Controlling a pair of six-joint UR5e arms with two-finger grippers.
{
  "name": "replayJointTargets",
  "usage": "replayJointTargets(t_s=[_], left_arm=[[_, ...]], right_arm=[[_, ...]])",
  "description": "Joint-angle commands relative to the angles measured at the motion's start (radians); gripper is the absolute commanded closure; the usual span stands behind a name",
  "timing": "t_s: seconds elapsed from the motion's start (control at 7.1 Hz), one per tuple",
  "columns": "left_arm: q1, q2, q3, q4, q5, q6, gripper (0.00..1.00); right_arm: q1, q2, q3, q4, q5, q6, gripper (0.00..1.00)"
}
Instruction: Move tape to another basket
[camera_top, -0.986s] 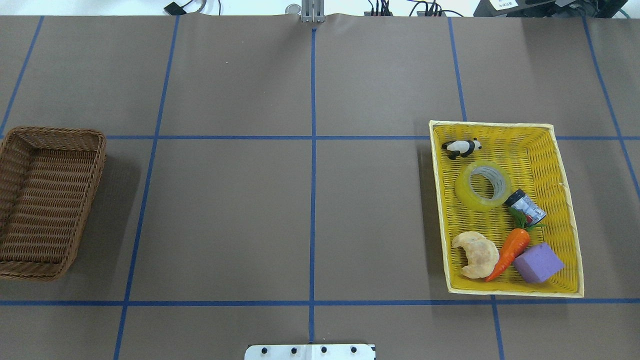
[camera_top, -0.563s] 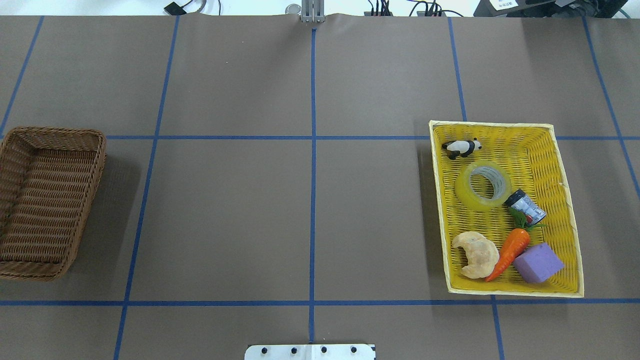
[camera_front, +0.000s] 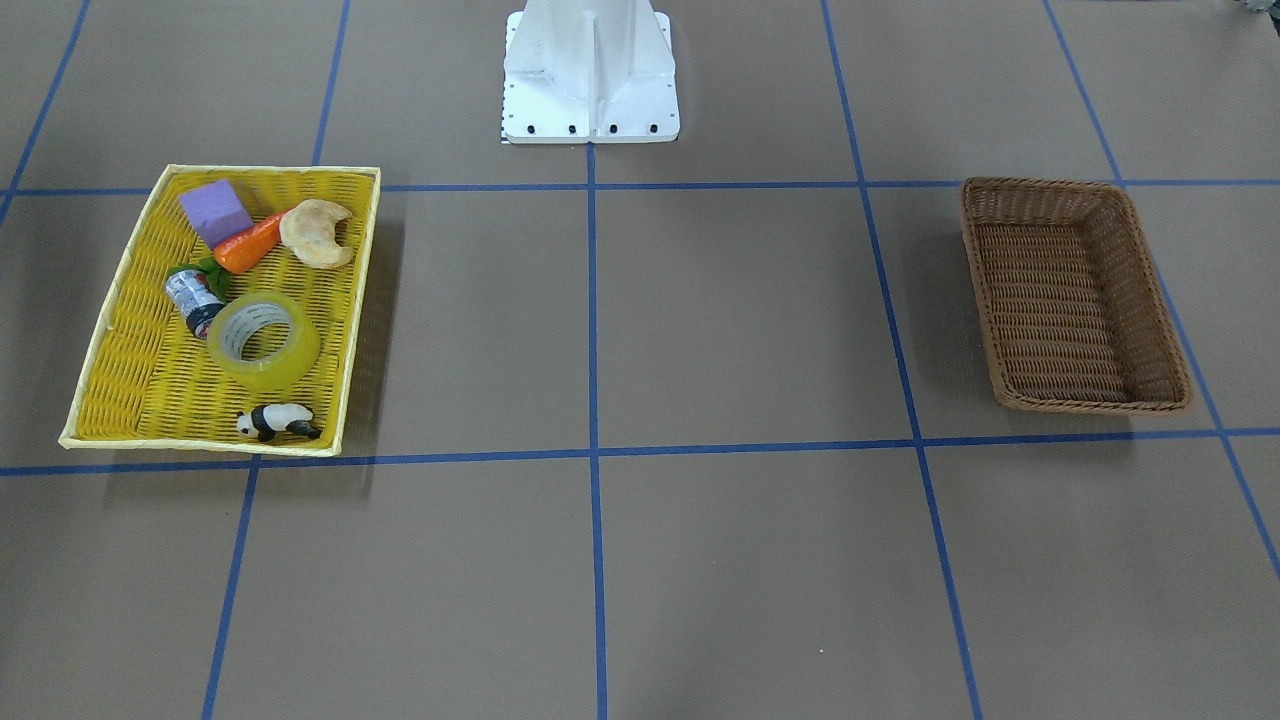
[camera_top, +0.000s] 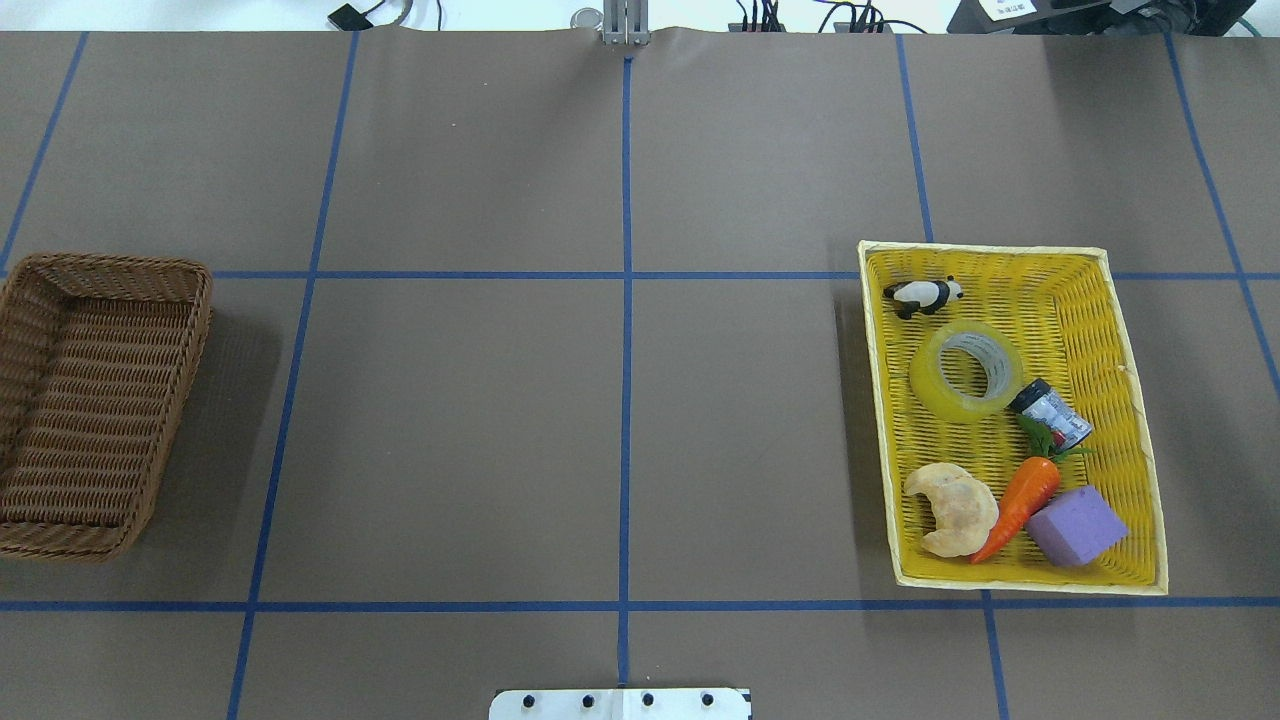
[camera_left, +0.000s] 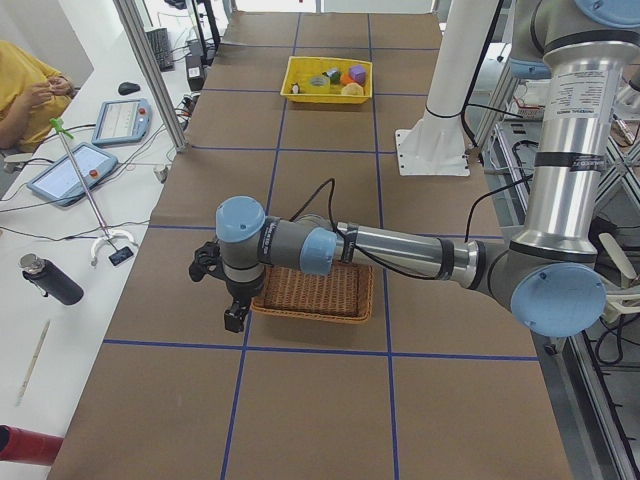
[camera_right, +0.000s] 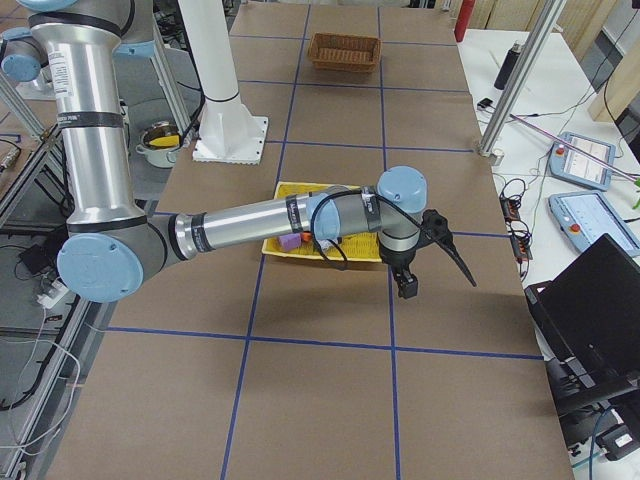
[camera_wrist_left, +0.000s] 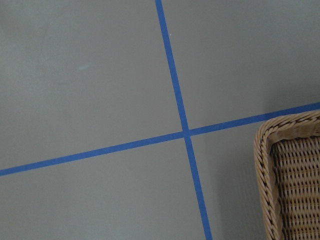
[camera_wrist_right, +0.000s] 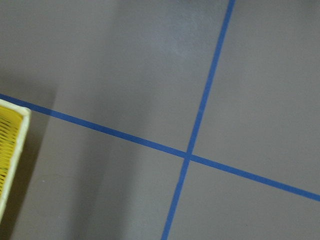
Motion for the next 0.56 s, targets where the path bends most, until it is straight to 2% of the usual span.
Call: replayJointTargets(t_s=[0.0, 0.42], left_arm=[[0.001, -0.024, 0.0, -0.089, 0.002, -0.001, 0.01], [0.001, -0.047, 0.014, -0.093, -0.007, 0.001, 0.01]], right_arm=[[-0.123, 0.003, 0.005, 0.178, 0.006, 0.074, 0.0], [-0.323, -0.003, 0.012, 0.373, -0.006, 0.427, 0.02]])
